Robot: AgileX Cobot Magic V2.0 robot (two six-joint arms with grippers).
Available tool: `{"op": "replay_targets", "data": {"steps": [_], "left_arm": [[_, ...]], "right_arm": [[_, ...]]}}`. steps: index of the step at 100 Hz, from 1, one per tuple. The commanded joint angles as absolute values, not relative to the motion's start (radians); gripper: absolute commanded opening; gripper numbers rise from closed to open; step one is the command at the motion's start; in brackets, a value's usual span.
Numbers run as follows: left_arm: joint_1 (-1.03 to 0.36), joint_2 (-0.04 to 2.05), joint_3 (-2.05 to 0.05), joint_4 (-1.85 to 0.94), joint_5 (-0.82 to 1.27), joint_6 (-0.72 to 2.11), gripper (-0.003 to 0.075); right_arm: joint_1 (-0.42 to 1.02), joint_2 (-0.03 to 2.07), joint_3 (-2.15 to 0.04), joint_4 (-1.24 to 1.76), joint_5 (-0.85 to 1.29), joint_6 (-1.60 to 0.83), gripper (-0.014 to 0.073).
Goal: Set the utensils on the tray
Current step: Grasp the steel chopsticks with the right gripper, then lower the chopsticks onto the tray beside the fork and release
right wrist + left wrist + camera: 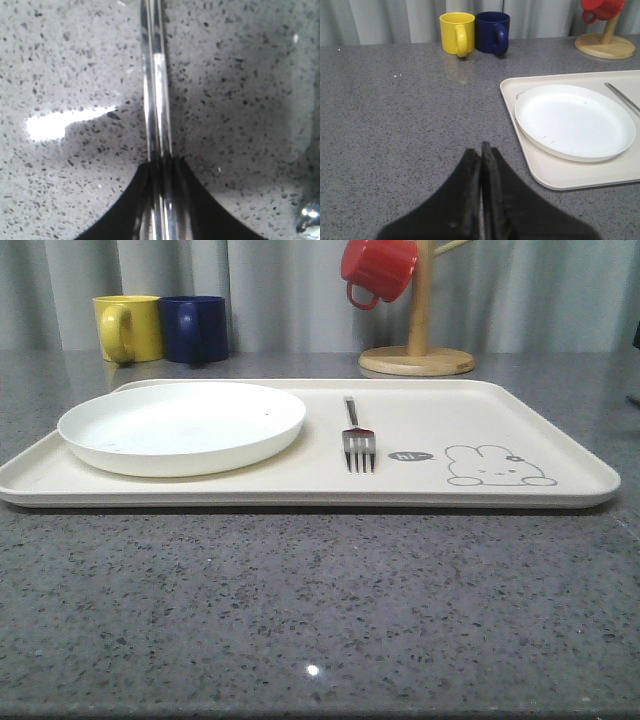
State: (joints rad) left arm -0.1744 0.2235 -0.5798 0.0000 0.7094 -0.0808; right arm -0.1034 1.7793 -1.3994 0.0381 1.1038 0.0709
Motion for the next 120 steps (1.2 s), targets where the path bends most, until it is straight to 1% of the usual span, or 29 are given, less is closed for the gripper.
{"op": "replay_targets", "data": {"steps": [1, 13, 25, 47, 65, 79, 95, 120], "left_arm": [[-0.184, 0.234, -0.604, 0.000, 0.633, -0.089, -0.0019], [-0.184, 0.234, -0.604, 0.000, 0.633, -0.089, -0.0019], [-0.184, 0.234, -0.604, 0.000, 0.633, -0.089, -0.0019], [-0.184, 0.234, -0.604, 0.000, 0.633, -0.089, -0.0019], [-0.184, 0.234, -0.604, 0.000, 0.633, -0.089, -0.0019], [-0.184, 0.234, -0.604, 0.000, 0.633, -0.089, -0.0019], [-0.184, 0.234, -0.604, 0.000, 0.633, -0.089, -0.0019], [-0.184, 0.234, -0.604, 0.000, 0.633, -0.089, -0.0019]], "right_arm": [[-0.111, 1.730, -1.420, 0.042, 1.091, 0.061, -0.0054], [-0.098, 1.683, -1.421, 0.047, 1.070, 0.061, -0.0054], [-0.052, 1.618, -1.426, 0.049, 1.068, 0.061, -0.0054], [0.119, 1.549, -1.426, 0.083, 1.071, 0.067, -0.0059], [0.244, 1.560, -1.426, 0.165, 1.046, 0.142, -0.0059], [0.306, 1.591, -1.426, 0.168, 0.994, 0.255, -0.0059], [0.340, 1.651, -1.426, 0.181, 0.958, 0.334, -0.0059], [0.348, 1.712, -1.426, 0.261, 0.910, 0.338, -0.0059]]}}
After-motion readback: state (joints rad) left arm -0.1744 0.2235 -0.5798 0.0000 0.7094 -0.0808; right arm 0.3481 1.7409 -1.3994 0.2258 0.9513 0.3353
